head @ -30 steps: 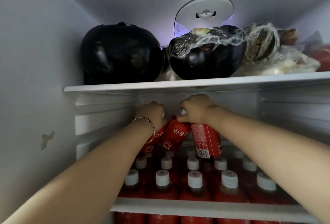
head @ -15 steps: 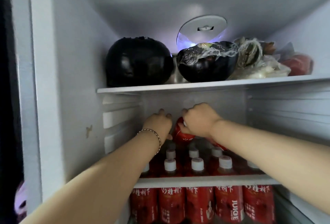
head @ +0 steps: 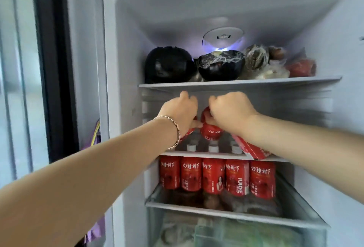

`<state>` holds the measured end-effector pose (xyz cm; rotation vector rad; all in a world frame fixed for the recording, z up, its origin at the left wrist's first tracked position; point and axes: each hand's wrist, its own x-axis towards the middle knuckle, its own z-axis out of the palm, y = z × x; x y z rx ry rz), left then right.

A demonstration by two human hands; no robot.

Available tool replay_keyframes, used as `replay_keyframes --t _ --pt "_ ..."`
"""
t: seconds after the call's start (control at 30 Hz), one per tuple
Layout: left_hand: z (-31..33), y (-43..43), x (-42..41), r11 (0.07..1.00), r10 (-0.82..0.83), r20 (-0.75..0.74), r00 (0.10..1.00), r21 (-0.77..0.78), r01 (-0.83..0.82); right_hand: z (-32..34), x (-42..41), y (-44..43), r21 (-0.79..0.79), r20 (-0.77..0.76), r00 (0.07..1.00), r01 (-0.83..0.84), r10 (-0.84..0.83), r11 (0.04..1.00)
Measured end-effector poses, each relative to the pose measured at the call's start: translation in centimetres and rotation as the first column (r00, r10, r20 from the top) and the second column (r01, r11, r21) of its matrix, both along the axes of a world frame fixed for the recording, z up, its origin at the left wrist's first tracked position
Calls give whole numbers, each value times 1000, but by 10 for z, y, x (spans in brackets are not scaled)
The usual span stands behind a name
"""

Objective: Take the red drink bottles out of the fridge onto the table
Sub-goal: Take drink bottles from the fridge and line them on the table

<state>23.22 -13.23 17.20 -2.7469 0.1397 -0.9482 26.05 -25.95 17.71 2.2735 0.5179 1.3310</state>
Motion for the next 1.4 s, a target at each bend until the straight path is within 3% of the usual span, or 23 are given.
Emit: replay_keyframes --t 0.07,0.13,0.27,0.4,0.53,0.77,0.97,1.17,1.4 --pt "4 4 -26 986 41 -43 998 -158 -47 0 -16 1 86 -92 986 -134 142 987" --pt "5 9 -52 970 85 -86 993 -222 -103 0 -29 2 103 -171 965 -181 197 978" --pt "-11 30 -110 890 224 -326 918 -316 -329 -17 -68 20 22 -298 926 -234 230 972" --pt "-49 66 -170 824 326 -499 803 -267 -500 -49 -117 55 2 -433 817 -422 381 907" --pt "-98 101 -241 739 428 -559 711 -236 -631 -86 -177 102 28 -536 674 -587 508 809" --pt "-160 145 -433 400 609 -574 547 -373 -837 -141 -333 196 100 -636 309 -876 707 472" --pt "-191 151 -668 49 755 -587 292 -394 -918 -179 -538 255 101 -654 37 -986 756 136" --pt "-210 113 -873 -268 793 -607 53 -426 -864 -209 -743 276 133 -670 -206 -979 714 -157" --pt "-240 44 -1057 -593 754 -621 -214 -502 -630 -239 -967 264 137 -726 -441 -845 527 -518"
